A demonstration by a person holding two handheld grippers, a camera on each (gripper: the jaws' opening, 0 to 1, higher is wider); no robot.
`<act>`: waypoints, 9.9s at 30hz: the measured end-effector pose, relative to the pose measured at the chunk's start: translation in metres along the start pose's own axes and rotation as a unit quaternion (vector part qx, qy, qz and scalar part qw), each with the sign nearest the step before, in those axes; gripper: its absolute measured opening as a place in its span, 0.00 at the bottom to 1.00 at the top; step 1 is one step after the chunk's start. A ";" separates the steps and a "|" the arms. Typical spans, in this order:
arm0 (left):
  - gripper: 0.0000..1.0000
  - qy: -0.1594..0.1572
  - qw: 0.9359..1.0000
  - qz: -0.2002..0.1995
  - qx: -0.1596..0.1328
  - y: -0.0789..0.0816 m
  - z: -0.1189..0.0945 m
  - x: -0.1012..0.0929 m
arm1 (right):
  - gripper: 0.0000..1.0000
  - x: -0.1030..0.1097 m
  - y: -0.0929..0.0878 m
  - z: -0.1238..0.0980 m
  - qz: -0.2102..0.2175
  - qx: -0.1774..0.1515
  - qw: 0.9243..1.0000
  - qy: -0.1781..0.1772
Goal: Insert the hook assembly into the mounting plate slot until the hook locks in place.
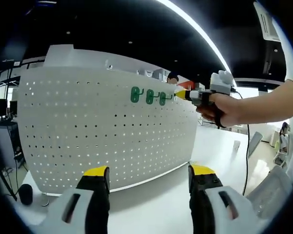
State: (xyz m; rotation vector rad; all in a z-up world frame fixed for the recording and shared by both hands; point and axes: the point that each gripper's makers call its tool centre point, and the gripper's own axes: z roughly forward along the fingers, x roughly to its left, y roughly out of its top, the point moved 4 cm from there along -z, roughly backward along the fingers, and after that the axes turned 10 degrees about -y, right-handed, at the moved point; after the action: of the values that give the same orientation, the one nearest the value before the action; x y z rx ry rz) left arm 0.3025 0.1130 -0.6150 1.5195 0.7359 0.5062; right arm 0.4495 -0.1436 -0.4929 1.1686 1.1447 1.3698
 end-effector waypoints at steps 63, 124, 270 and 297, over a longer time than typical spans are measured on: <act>0.64 0.013 1.000 -0.005 0.013 -0.010 -0.005 0.007 | 0.18 0.001 -0.032 0.000 0.022 0.022 0.999 -0.019; 0.67 0.009 1.000 0.029 -0.006 0.009 -0.005 0.007 | 0.52 0.013 -0.040 -0.063 -0.008 0.035 0.993 0.111; 0.85 0.037 0.996 -0.009 -0.082 -0.001 -0.091 -0.005 | 0.62 -0.022 -0.093 -0.242 -0.006 0.074 0.994 0.077; 0.84 0.043 0.996 -0.008 -0.075 -0.003 -0.091 -0.006 | 0.62 -0.021 -0.096 -0.242 -0.005 0.079 0.994 0.077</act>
State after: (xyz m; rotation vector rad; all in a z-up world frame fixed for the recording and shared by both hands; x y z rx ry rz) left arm 0.2336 0.1724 -0.6092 1.3584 0.7602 0.6039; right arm 0.2197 -0.1717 -0.6136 1.1811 1.3880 1.4008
